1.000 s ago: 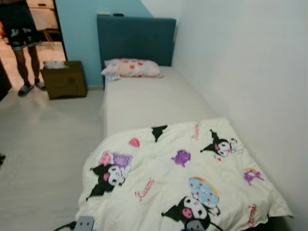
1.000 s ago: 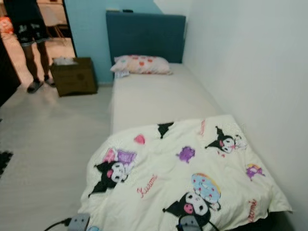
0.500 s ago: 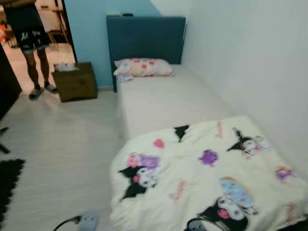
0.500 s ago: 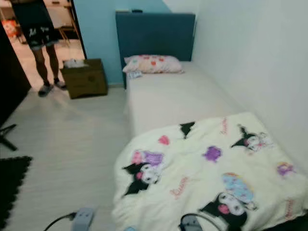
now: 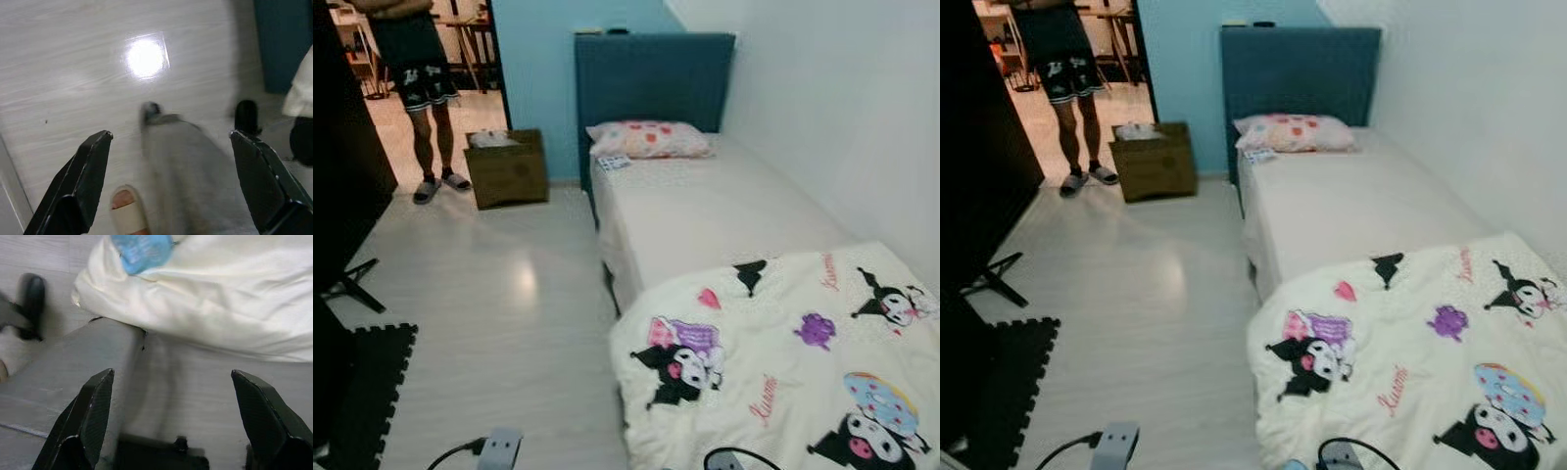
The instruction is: Clean up the room
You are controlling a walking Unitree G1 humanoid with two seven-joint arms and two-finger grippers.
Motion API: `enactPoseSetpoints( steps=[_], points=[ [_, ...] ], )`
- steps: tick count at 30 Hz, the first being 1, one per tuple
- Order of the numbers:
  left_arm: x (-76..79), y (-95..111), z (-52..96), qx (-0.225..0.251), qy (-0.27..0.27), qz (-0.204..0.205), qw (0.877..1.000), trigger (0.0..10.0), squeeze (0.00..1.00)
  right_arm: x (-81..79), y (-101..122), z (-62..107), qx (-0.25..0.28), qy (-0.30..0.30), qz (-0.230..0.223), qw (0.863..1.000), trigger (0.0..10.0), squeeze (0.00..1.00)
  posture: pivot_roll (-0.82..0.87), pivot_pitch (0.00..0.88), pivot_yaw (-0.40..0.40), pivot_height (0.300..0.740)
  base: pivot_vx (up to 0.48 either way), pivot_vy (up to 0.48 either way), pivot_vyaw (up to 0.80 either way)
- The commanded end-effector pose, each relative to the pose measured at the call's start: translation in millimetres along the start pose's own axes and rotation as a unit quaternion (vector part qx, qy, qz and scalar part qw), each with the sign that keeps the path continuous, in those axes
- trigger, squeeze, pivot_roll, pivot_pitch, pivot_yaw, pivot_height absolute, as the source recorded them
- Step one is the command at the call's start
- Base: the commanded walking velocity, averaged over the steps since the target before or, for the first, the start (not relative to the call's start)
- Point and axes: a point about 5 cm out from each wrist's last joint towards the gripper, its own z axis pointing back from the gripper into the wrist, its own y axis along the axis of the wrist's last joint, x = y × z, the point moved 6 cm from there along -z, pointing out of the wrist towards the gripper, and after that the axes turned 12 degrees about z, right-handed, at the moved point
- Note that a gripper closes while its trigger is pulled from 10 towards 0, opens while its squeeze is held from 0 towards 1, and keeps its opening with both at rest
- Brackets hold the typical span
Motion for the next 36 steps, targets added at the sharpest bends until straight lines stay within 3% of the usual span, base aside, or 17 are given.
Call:
enactPoseSetpoints(
  steps=[1, 18, 25, 36],
  points=[
    [-4.1, -0.4, 0.6, -0.002, 0.004, -0.006, 1.0, 10.0, 0.0, -20.6, -30.4, 0.0, -0.052, 0.029, -0.001, 0.998, 10.0, 0.0, 0.04, 0.0, -0.059, 0.74, 0.0, 0.42, 0.0],
    [-7.6, -1.4, 1.1, -0.001, 0.012, -0.003, 1.0, 10.0, 0.0, -23.3, -18.7, -1.8, -0.036, 0.022, -0.001, 0.999, 10.0, 0.0, 0.06, 0.0, -0.065, 0.74, 0.0, 0.389, 0.0],
    [-9.6, 0.1, 1.3, -0.001, 0.014, -0.002, 1.0, 10.0, 0.0, -18.0, -13.6, -1.7, -0.023, 0.016, -0.012, 1.0, 10.0, 0.0, 0.07, 0.0, -0.069, 0.74, 0.0, 0.0, 0.0],
    [-13.2, -3.0, 2.3, -0.002, 0.015, 0.002, 1.0, 10.0, 0.0, -7.2, -3.8, -1.1, -0.005, 0.003, -0.018, 1.0, 10.0, 0.0, 0.08, 0.0, -0.071, 0.74, 0.38, 0.0, 0.0]
  ],
)
